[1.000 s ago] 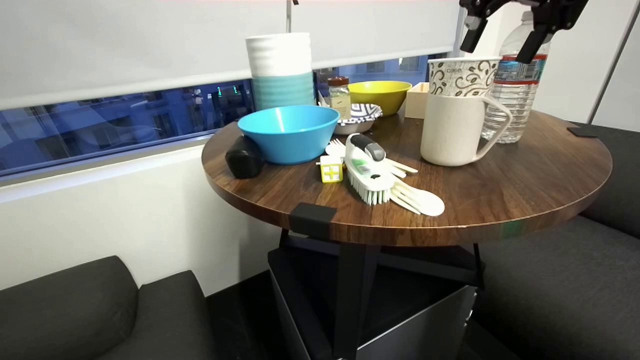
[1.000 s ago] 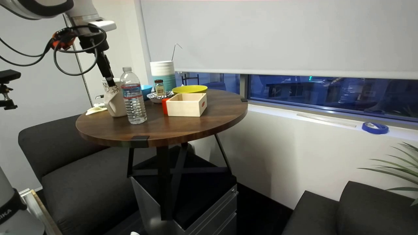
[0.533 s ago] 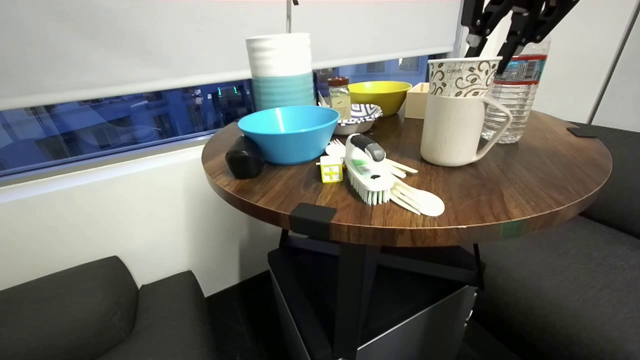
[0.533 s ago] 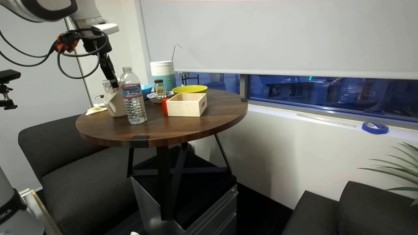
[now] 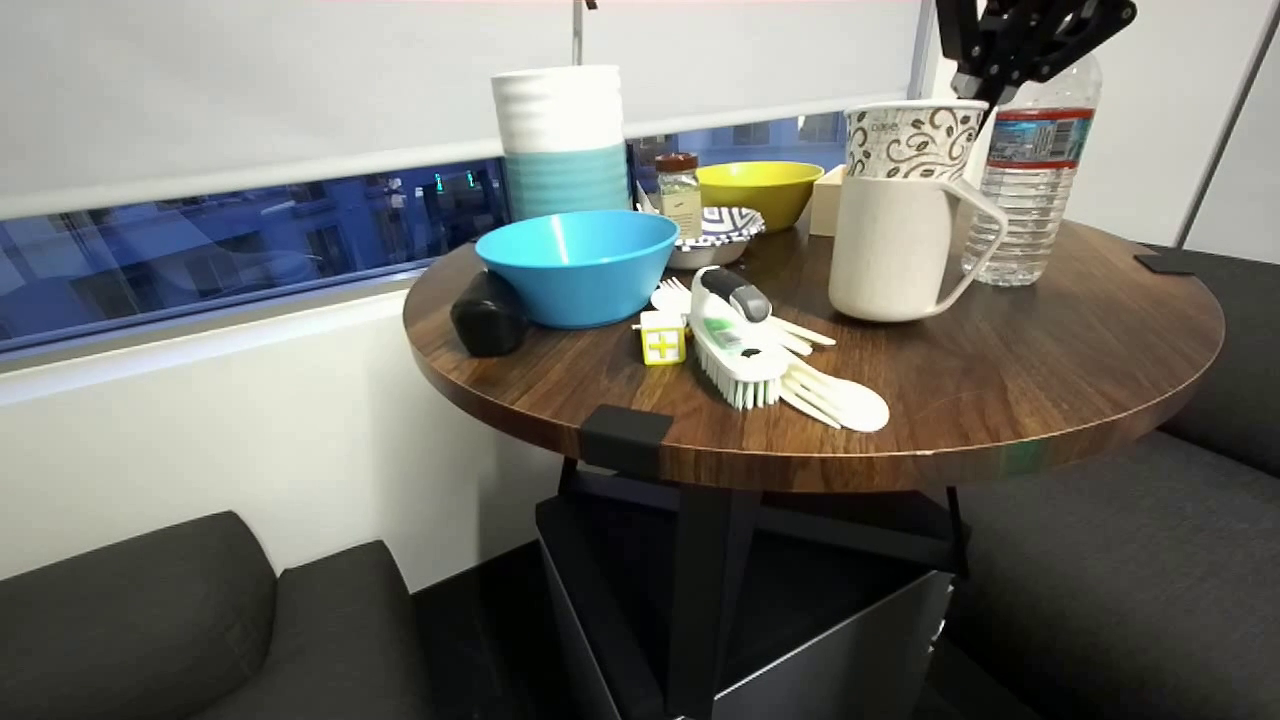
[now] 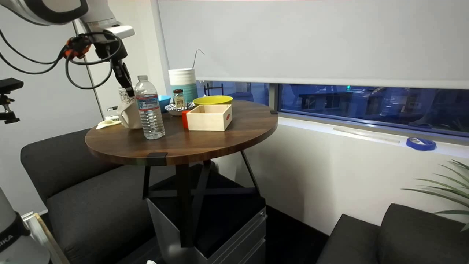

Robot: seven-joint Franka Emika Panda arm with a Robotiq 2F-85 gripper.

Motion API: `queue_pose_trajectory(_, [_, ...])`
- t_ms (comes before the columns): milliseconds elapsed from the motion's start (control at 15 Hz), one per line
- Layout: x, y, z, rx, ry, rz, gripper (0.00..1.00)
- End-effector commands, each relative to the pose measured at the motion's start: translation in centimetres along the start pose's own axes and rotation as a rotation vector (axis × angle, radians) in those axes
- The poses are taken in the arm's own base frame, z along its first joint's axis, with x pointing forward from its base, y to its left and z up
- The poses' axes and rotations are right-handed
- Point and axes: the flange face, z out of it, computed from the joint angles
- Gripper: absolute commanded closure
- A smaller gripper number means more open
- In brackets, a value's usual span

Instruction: Put the bottle of water and the paper cup in the table

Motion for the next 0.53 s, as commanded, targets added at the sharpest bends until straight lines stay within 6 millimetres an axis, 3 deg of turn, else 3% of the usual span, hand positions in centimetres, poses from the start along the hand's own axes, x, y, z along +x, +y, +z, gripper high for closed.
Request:
queue_pose_trajectory(0, [0.34, 0.11, -0.78, 0.037, 0.026, 0.038, 0.99])
queue_pose_trajectory(467, [0.2, -0.35, -1.46, 0.027, 0.068, -0.016, 0.99])
